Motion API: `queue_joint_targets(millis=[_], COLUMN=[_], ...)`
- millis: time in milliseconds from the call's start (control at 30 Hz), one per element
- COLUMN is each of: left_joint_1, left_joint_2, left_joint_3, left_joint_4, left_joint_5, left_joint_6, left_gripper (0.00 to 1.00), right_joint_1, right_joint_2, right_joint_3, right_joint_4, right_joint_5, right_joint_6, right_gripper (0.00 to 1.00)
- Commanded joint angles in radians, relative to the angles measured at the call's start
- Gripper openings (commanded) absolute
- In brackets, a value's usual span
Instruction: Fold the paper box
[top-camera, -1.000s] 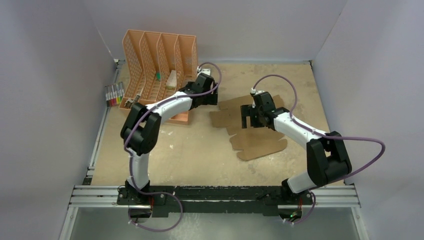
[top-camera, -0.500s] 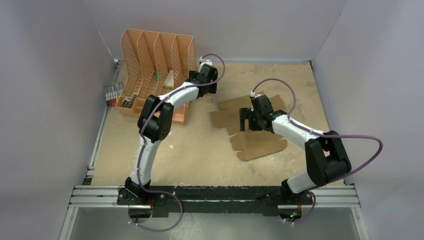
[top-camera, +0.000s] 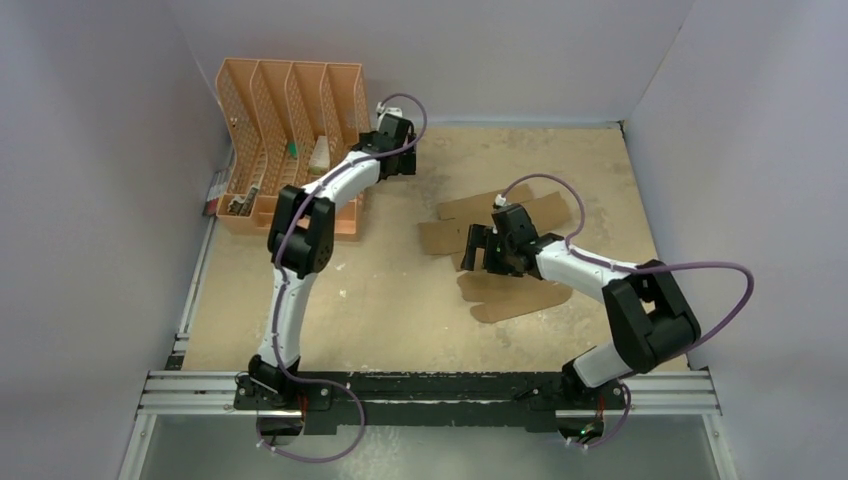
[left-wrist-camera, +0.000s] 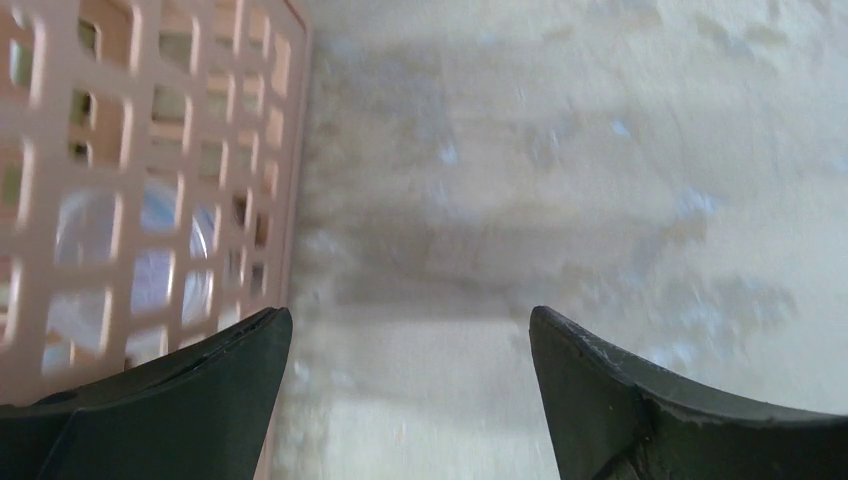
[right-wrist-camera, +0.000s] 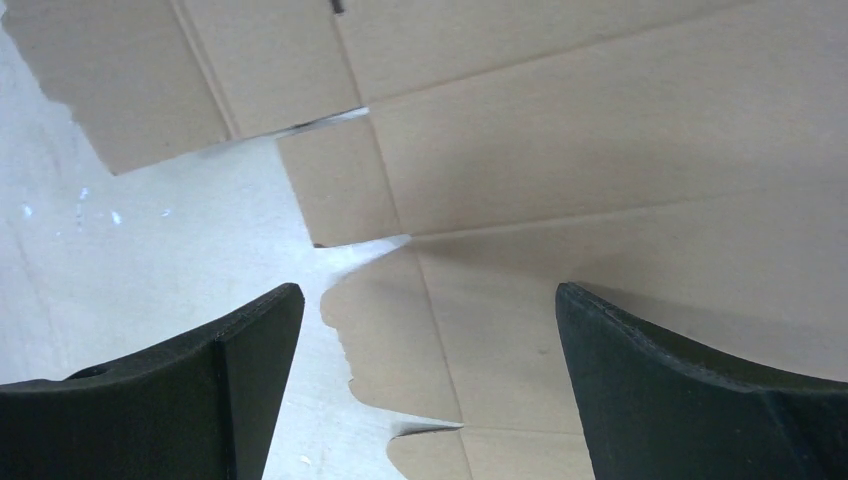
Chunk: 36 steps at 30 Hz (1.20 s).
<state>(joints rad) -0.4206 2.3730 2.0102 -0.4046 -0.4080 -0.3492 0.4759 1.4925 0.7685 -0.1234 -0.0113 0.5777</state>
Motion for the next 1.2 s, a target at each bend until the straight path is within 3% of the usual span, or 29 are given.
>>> queue_joint_targets(millis=[0,167,333,533,733,1167], left_joint_1=[-0.007,-0.049,-0.089,-0.114,-0.124,-0.124], left_joint_2=[-0.256,-0.47,-0.648,-0.761,-0.795,-0.805], left_joint_3=[-0.148,-0.416,-0.629,-0.835,-0.919,-0.972], left_joint_4=[0.076,0.141,0.164,0.208,0.234,0.243], left_joint_5=[0.129,0.231,0.305,0.358,0.388,0.381], left_joint_6=[-0.09,-0.15,-0.189,-0.238,-0.29,-0.296], left_gripper=[0.9,0.9,0.89,0.89,0.87,0.85], right_joint_1=[0.038,0.055,0.052,0.05,0.064,0.244], right_joint_2=[0.056,0.078,-0.03,-0.066,0.002,-0.014], right_joint_3=[0.055,0.124,0.137,0.088,0.045,0.054], right_joint_4=[0.098,0.077,-0.096,-0.151,-0.058,-0.026], right_joint_5=[-0.076,-0.076,0.054,0.142,0.14,0.096], right_joint_6=[0.065,0.043,-0.039,-0.088,-0.034,0.136], right_gripper=[0.99,0.99,0.99,0.99,0.99,0.99])
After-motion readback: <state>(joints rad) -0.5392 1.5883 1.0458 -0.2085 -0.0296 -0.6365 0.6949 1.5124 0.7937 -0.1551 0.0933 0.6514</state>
